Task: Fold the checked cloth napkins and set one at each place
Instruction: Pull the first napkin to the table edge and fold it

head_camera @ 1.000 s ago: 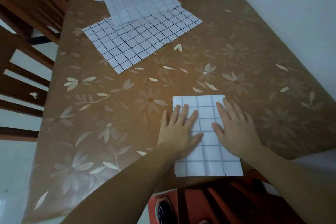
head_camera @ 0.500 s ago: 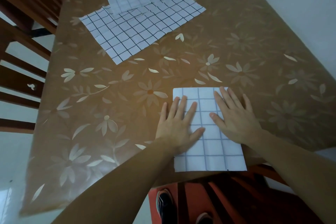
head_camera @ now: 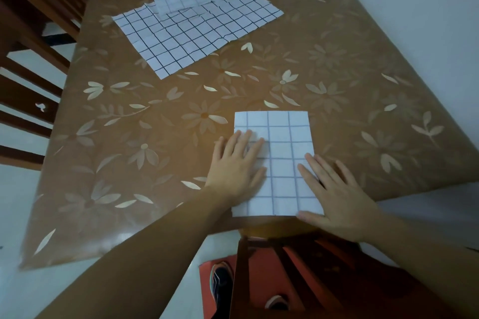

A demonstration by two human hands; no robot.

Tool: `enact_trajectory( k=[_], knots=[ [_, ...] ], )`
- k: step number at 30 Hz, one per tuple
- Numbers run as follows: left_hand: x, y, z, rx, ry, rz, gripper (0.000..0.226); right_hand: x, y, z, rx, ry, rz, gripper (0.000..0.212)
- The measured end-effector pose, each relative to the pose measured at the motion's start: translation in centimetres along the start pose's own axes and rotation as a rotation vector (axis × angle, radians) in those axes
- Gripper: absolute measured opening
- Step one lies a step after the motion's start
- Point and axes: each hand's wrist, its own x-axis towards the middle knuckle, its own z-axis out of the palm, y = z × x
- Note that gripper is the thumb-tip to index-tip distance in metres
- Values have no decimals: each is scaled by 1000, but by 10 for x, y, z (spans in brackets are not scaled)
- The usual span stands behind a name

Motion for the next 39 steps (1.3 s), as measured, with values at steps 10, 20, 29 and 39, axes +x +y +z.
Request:
enact_trajectory(
  k=[10, 20, 29, 39],
  knots=[
    [-44, 11, -3, -41, -202, 92, 75, -22, 10, -23, -49, 95, -256, 47],
    [-61, 8, -22, -55, -338, 78, 90, -22, -8, -45, 453, 187, 0, 38],
    [-47, 14, -39, -548, -48, -198, 35, -7, -15, -69, 1131, 292, 407, 35],
    [-28, 10, -22, -569, 26, -319, 29, -3, -19, -42, 1098, 225, 551, 6]
  ],
)
